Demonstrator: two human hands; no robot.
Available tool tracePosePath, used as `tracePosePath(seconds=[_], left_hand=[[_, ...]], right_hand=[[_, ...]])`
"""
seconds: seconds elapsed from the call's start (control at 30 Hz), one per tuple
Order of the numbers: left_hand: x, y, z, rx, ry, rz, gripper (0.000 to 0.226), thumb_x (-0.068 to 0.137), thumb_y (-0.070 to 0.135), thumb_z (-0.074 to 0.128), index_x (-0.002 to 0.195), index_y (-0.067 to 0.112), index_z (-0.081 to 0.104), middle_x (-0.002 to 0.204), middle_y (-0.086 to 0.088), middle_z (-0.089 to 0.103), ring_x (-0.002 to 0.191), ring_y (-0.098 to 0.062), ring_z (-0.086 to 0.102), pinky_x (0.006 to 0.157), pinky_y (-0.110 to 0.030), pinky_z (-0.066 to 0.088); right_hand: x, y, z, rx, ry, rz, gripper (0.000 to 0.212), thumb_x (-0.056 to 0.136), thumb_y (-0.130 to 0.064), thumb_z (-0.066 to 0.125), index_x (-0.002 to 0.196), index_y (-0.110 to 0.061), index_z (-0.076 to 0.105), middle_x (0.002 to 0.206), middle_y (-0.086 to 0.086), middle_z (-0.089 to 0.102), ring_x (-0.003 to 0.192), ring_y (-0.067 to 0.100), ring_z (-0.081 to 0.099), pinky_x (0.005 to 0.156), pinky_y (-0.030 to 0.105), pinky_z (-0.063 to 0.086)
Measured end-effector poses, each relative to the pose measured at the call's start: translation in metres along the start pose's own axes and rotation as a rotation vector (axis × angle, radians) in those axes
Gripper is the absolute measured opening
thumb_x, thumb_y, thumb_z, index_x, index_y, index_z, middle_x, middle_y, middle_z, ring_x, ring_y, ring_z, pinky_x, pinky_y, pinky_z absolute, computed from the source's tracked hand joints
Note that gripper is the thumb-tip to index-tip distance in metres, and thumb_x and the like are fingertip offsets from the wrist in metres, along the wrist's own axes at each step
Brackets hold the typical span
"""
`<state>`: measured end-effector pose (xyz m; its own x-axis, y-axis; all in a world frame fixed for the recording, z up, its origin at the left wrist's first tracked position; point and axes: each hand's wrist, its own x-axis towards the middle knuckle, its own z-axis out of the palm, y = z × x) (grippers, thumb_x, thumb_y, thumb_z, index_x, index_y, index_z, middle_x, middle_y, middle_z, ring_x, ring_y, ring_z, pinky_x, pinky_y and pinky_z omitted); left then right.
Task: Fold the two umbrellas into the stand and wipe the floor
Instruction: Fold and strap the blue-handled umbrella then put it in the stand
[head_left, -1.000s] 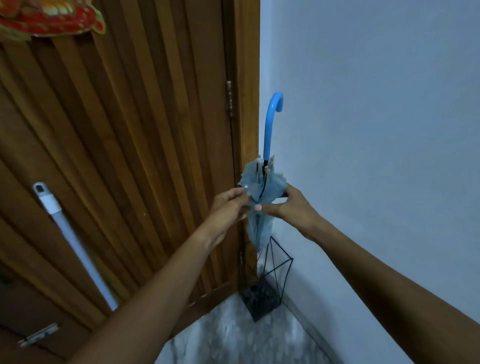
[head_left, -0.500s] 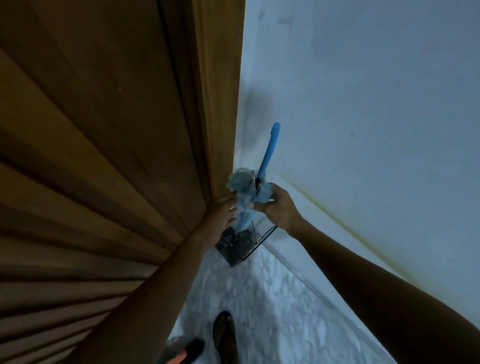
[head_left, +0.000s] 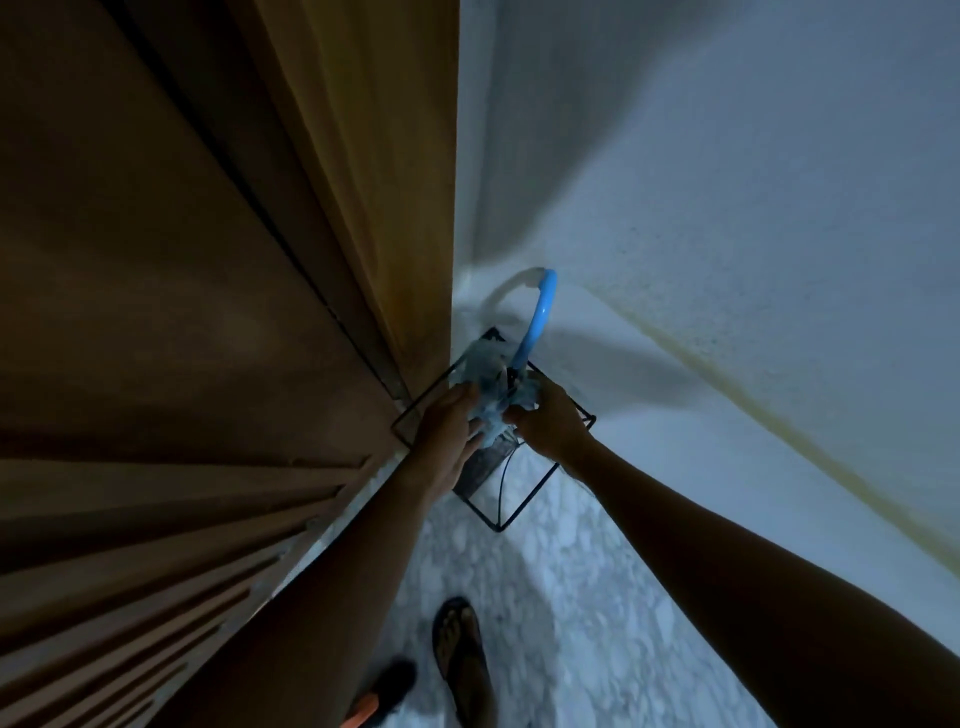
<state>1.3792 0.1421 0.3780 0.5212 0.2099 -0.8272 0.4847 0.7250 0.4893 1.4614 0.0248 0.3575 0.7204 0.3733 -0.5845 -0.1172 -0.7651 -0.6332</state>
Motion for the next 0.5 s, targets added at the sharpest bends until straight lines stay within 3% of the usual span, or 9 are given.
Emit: tracePosePath(seconds=[0.07, 0.17, 0.2, 0.3, 0.33, 0.43, 0.5], left_hand=[[0.01, -0.005, 0.0, 0.019, -0.037, -0.007, 0.025, 0.102, 0.024, 0.051, 0.12, 0.009, 0.06, 0.12, -0.014, 0.063, 0.103, -0.026, 0.06, 0.085, -0.034, 0.049], [0.019, -0.011, -0.004, 0.062, -0.051, -0.016, 0.03, 0.103, 0.029, 0.048, 0.128, 0.015, 0.058, 0.131, -0.01, 0.062, 0.122, -0.027, 0.058, 0.109, -0.045, 0.043], [0.021, -0.011, -0.005, 0.067, -0.052, -0.01, 0.026, 0.103, 0.029, 0.048, 0.124, 0.018, 0.059, 0.131, -0.01, 0.062, 0.121, -0.026, 0.059, 0.109, -0.045, 0.043], [0.024, -0.006, -0.007, 0.085, -0.019, 0.004, 0.011, 0.099, 0.028, 0.054, 0.101, 0.021, 0.063, 0.115, -0.013, 0.059, 0.091, -0.018, 0.058, 0.083, -0.033, 0.047], [0.024, -0.004, -0.007, 0.111, -0.001, 0.008, 0.009, 0.098, 0.027, 0.056, 0.096, 0.022, 0.062, 0.111, -0.014, 0.058, 0.088, -0.018, 0.057, 0.082, -0.034, 0.046], [0.012, 0.0, -0.006, 0.194, 0.084, 0.071, 0.011, 0.1, 0.024, 0.052, 0.092, 0.026, 0.06, 0.109, -0.003, 0.058, 0.106, -0.021, 0.054, 0.094, -0.037, 0.042], [-0.003, 0.0, -0.006, 0.198, 0.107, 0.118, 0.014, 0.101, 0.022, 0.05, 0.11, 0.022, 0.061, 0.114, 0.001, 0.056, 0.109, -0.017, 0.05, 0.092, -0.034, 0.038]], right_hand=[[0.006, 0.007, 0.005, -0.019, -0.024, 0.023, 0.047, 0.085, -0.015, 0.069, 0.131, -0.01, 0.058, 0.127, 0.01, 0.066, 0.115, 0.029, 0.062, 0.098, 0.047, 0.052], [0.011, 0.012, 0.009, -0.047, -0.034, 0.048, 0.051, 0.089, -0.019, 0.07, 0.137, -0.011, 0.054, 0.134, 0.01, 0.062, 0.123, 0.028, 0.057, 0.102, 0.038, 0.048], [0.013, 0.011, 0.01, -0.041, -0.029, 0.062, 0.052, 0.089, -0.02, 0.071, 0.137, -0.011, 0.054, 0.134, 0.01, 0.062, 0.124, 0.028, 0.057, 0.101, 0.036, 0.046], [0.016, 0.006, 0.013, -0.045, -0.016, 0.058, 0.059, 0.088, -0.021, 0.073, 0.141, -0.013, 0.05, 0.139, 0.009, 0.058, 0.128, 0.028, 0.054, 0.099, 0.031, 0.042], [0.016, 0.004, 0.013, -0.039, -0.007, 0.065, 0.063, 0.087, -0.019, 0.074, 0.144, -0.014, 0.047, 0.142, 0.008, 0.056, 0.13, 0.028, 0.052, 0.099, 0.032, 0.041], [0.001, -0.004, 0.012, -0.033, 0.051, 0.087, 0.074, 0.079, -0.013, 0.079, 0.144, -0.014, 0.043, 0.133, 0.006, 0.058, 0.122, 0.025, 0.056, 0.097, 0.033, 0.046], [-0.015, -0.008, 0.011, -0.04, 0.111, 0.071, 0.076, 0.07, -0.024, 0.082, 0.137, -0.016, 0.047, 0.125, 0.002, 0.061, 0.115, 0.025, 0.061, 0.09, 0.035, 0.055]])
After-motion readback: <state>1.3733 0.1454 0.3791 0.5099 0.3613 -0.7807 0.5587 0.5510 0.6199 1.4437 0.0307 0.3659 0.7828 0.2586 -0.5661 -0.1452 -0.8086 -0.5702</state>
